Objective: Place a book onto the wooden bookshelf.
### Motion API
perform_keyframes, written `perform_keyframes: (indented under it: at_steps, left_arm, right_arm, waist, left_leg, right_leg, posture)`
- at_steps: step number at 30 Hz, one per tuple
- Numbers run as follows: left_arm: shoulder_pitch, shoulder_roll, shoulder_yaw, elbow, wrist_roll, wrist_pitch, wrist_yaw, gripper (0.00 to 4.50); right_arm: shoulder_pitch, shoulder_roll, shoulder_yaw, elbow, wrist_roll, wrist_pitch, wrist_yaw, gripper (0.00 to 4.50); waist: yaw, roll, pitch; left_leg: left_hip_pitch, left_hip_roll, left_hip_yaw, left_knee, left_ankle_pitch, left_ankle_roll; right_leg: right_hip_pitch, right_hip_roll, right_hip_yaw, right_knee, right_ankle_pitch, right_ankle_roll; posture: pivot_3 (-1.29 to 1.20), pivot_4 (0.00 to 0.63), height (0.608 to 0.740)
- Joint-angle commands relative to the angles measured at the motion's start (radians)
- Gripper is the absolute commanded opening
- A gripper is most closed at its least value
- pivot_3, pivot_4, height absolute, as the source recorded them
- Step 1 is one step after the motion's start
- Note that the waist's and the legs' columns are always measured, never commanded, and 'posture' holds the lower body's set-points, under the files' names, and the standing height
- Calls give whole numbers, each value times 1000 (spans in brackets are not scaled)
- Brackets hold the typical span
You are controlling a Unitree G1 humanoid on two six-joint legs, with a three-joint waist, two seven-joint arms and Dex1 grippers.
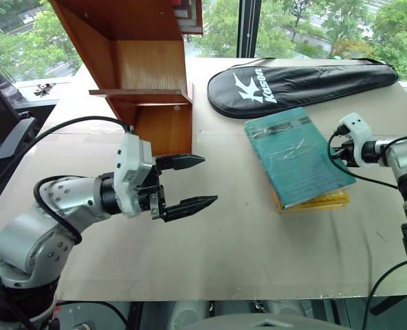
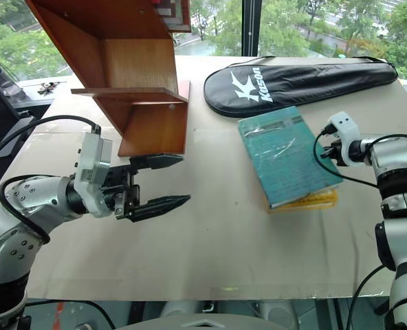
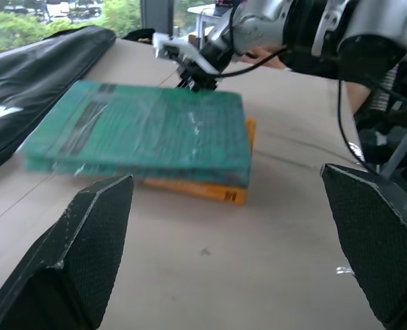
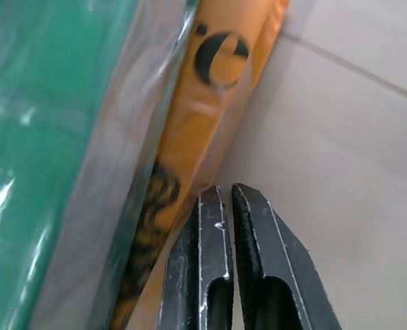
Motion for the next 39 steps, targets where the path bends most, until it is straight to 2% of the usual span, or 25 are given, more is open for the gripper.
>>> perform_keyframes:
  at_steps: [1,6,9,11,13,17,24,36,37,39]
  left_arm:
    - [5,14,23,-25,-19,-17,-2,4500]
    - [44,21,28,11,7,-21,-4,4500]
    - [91,30,31,34,40,-32,-10,4500]
    - [136,32,38,55,54,-43,-27,4500]
    - [168,32,49,68,61,-58,-41,4500]
    - [194,45,86,58,21,-44,-59,4500]
    - [219,94,140,79,17,-58,-132,4500]
    - [287,95,168,70,28,-33,-107,4500]
    - [290,93,162,72,32,-19,-80,4500]
    - [253,71,145,96,-57,100,44,4500]
  right_arm:
    - [63,23,-37,-192,54,92,11,52]
    - [179,66,-88,-422,80,175,-89,52]
    - [253,21,-127,-511,28,130,-173,52]
    - [267,8,-244,-571,80,183,-217,52]
    - [298,-28,-305,-684,96,239,-242,52]
    - [331,13,-289,-893,132,342,-305,52]
    - [324,96,-179,-929,135,347,-351,52]
    - [332,128,-143,-981,182,341,-355,52]
    - [351,118,-153,-991,175,312,-356,52]
    - [485,76,-255,-1044,154,66,-284,52]
  waist:
    - [0,0,0]
    - [2,0,0]
    - [4,0,0]
    - [9,0,0]
    - [11,1,0]
    - [3,1,-1]
    - [6,0,-1]
    - [2,0,-1]
    - [2,0,-1]
    - [10,0,-1]
  left_leg:
    - [0,0,0,0,0,0]
    - [1,0,-1,2,0,0]
    - [1,0,-1,2,0,0]
    - [0,-1,-1,2,0,0]
    - [0,-1,-1,2,0,0]
    - [0,-1,-2,2,0,0]
    - [1,-1,-2,2,0,0]
    - [1,-1,-3,2,0,0]
    - [1,-1,-3,2,0,0]
    - [1,-1,-3,2,0,0]
  right_leg:
    - [0,0,0,1,0,0]
    - [0,0,0,3,1,0]
    - [0,0,0,3,0,0]
    - [0,-1,-1,2,0,0]
    - [0,-1,-1,2,0,0]
    - [0,-1,-2,2,0,0]
    - [0,0,0,3,1,-1]
    - [0,-1,-1,2,1,-1]
    - [0,-1,-2,2,1,-1]
    - [0,-1,-2,2,1,-1]
  posture:
    - [0,150,740]
    - [0,150,740]
    - [0,150,740]
    - [0,150,740]
    - [0,150,740]
    - [0,150,740]
    - [0,150,740]
    - [0,150,740]
    - [0,150,740]
    - [0,150,740]
